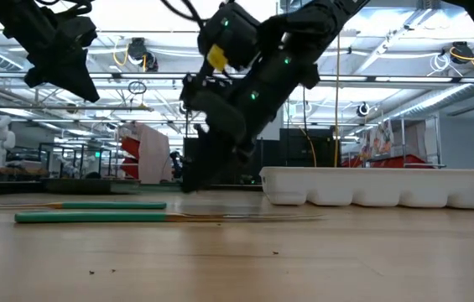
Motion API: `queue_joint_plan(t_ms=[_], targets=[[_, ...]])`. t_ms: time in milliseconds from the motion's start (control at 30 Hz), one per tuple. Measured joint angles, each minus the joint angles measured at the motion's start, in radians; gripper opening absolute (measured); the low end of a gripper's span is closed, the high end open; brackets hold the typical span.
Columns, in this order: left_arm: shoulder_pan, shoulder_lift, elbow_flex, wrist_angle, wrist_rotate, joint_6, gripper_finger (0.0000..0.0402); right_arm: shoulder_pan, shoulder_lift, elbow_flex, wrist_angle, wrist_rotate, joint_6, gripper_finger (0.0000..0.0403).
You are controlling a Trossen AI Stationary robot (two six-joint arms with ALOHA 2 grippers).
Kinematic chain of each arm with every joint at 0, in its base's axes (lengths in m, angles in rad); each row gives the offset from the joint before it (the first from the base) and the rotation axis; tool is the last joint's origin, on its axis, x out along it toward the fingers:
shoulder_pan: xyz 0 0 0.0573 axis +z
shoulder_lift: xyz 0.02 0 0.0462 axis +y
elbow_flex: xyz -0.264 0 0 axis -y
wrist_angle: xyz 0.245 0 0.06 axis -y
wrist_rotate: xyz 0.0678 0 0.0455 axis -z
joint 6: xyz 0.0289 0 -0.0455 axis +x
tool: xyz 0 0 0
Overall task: Sort silverware
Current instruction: Put the green knife into the silverware tray
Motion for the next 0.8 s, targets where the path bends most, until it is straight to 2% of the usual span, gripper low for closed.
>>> queue_joint_plan(t_ms=[400,633,800], targets=[[0.0,0.0,0.0,0.001,0.0,0.006,0.0032,0.007,-0.069,0.005,0.036,0.011,0.137,0.0],[0.0,0.0,0.0,0.003,0.0,0.004,0.0032,0.002,-0.144,0.006,0.007,0.088,0.234,0.0],[0.0,0.0,0.0,0.005,0.0,-0.004,0.0032,-0.013,-0.216,0.006,-0.127,0.227,0.295,0.0]])
